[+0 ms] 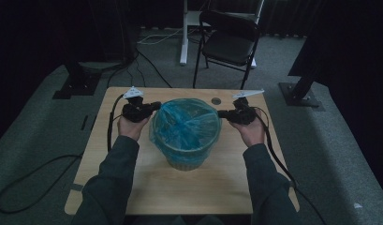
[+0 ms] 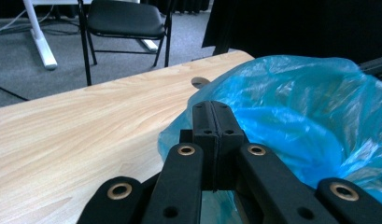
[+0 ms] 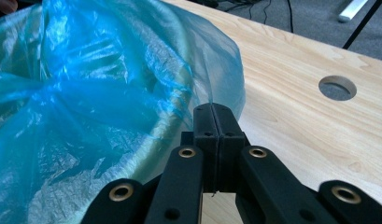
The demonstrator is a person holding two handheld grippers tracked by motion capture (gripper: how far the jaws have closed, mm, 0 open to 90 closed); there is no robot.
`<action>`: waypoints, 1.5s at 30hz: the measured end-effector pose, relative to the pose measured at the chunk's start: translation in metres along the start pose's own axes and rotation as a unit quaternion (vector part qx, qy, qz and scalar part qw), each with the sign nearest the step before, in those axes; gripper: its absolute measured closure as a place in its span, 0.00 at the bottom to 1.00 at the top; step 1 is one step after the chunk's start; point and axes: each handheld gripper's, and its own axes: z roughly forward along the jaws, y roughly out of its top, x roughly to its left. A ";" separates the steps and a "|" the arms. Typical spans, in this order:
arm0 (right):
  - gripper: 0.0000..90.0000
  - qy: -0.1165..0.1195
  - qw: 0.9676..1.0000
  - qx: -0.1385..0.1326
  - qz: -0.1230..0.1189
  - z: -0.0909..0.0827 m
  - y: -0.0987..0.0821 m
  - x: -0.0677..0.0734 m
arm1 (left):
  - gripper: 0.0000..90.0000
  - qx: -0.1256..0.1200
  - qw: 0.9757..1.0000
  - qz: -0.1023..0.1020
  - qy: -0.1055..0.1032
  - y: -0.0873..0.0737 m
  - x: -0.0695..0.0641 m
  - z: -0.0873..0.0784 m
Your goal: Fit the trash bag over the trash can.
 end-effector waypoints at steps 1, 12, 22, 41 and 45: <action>1.00 -0.001 1.000 0.004 0.001 0.001 -0.001 0.000 | 1.00 0.000 1.000 -0.002 0.001 -0.001 0.000 0.001; 1.00 0.008 0.999 0.030 -0.012 0.008 -0.005 0.006 | 1.00 0.005 1.000 -0.018 -0.011 -0.005 0.005 0.004; 0.99 0.038 0.999 0.033 -0.015 -0.002 -0.018 0.008 | 0.99 0.005 0.999 -0.016 -0.040 -0.011 0.004 0.001; 0.59 -0.021 0.999 0.018 -0.028 -0.027 -0.034 0.016 | 0.75 -0.023 0.999 0.037 -0.027 0.013 -0.017 -0.036; 0.59 -0.017 0.999 0.010 -0.033 -0.032 -0.036 0.019 | 0.74 -0.010 0.997 0.066 -0.041 0.021 -0.030 -0.033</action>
